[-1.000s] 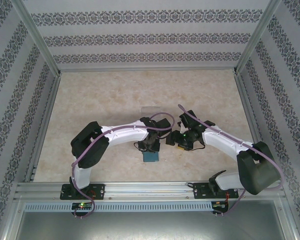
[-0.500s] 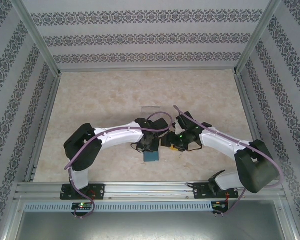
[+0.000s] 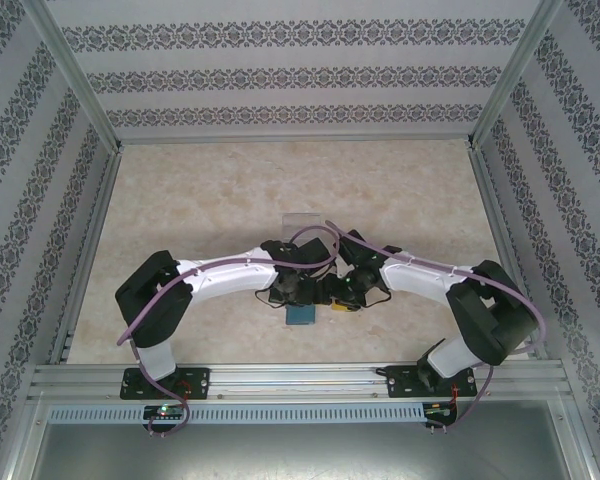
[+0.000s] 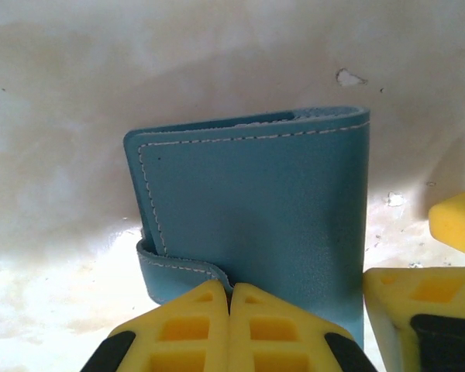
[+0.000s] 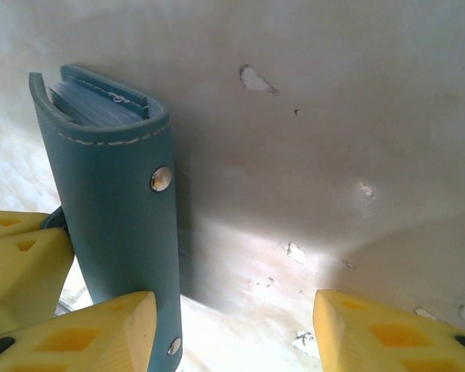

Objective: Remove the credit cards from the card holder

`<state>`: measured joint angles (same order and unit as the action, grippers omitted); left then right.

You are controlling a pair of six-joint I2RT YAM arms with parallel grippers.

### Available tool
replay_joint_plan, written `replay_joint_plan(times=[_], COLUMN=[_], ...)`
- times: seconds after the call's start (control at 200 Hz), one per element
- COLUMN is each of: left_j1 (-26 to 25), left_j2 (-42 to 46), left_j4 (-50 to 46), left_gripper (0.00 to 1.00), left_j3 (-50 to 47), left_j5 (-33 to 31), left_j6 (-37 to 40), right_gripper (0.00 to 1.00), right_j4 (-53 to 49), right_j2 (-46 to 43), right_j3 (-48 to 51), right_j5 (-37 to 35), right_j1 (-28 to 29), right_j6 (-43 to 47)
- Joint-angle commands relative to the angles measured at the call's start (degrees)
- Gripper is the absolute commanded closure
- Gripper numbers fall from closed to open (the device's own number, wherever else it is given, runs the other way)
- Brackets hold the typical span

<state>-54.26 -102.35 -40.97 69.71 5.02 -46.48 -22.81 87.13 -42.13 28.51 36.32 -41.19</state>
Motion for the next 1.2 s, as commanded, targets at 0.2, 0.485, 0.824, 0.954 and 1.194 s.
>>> replay_joint_plan(times=[0.2, 0.485, 0.824, 0.954, 1.194], left_j1=[1.28, 5.05, 8.07, 9.38, 10.55], left_j2=[5.75, 10.79, 15.33, 16.25, 17.23], left_j4=[13.85, 27.11, 40.21, 45.22, 50.76], left_gripper=[1.0, 1.0, 1.0, 1.0, 1.0], left_j3=[-5.73, -14.9, -23.17, -26.25, -29.03], left_j5=[4.95, 12.57, 21.15, 24.09, 26.46], left_j6=[-0.39, -4.18, -9.21, -11.13, -13.25], right_gripper=[0.45, 0.46, 0.46, 0.47, 0.48], right_j4=[1.72, 0.44, -1.91, -3.65, -5.02], right_j2=[3.17, 2.89, 3.17, 3.39, 4.2], right_j3=[-1.6, -1.99, -3.12, -3.83, -4.54], right_j5=[-2.22, -3.73, -5.59, -7.02, -7.92], right_j1=[1.64, 1.61, 1.29, 1.21, 1.19], right_j6=[-2.14, -2.06, -1.15, -0.74, -0.69])
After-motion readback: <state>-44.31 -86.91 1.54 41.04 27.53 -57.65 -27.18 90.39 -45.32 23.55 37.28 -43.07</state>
